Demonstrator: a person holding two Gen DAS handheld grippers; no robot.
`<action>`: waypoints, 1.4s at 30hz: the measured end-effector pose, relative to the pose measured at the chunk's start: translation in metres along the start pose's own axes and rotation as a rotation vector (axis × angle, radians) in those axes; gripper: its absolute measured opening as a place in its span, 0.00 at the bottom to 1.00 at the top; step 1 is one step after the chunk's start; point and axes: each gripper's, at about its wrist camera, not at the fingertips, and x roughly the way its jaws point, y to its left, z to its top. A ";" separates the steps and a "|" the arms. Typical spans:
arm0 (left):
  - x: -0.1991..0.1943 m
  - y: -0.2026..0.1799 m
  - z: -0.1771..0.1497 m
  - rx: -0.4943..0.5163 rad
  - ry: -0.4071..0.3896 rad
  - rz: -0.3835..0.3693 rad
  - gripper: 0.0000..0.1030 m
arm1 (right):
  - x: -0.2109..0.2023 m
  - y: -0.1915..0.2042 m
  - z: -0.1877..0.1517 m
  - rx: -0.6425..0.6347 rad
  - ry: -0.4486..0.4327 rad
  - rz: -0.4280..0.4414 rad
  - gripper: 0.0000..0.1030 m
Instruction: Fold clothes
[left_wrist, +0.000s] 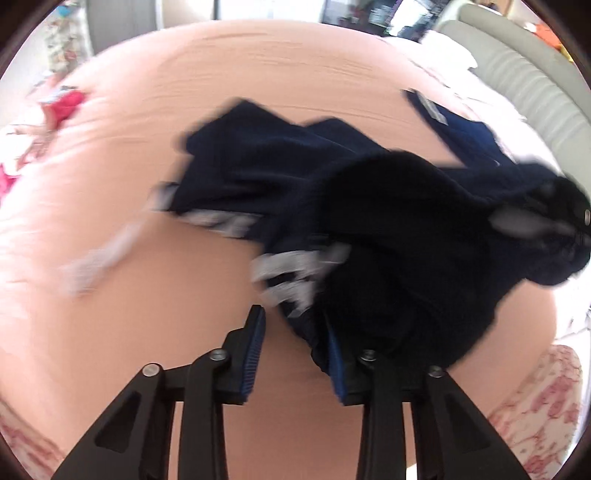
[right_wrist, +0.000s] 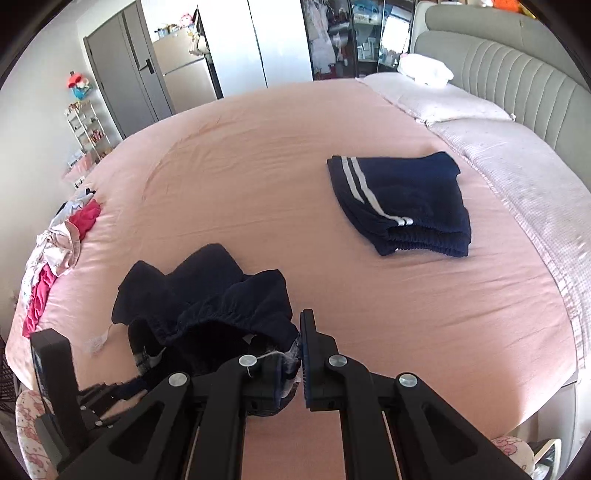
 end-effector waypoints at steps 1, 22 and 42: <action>-0.005 0.011 0.002 -0.012 -0.010 0.026 0.23 | 0.006 0.002 -0.005 0.000 0.033 -0.001 0.05; -0.042 0.054 -0.025 -0.058 -0.030 0.032 0.58 | 0.031 0.108 -0.090 -0.242 0.242 0.038 0.41; -0.016 0.026 0.005 0.032 -0.152 0.077 0.12 | 0.000 0.062 -0.080 0.040 0.172 0.081 0.18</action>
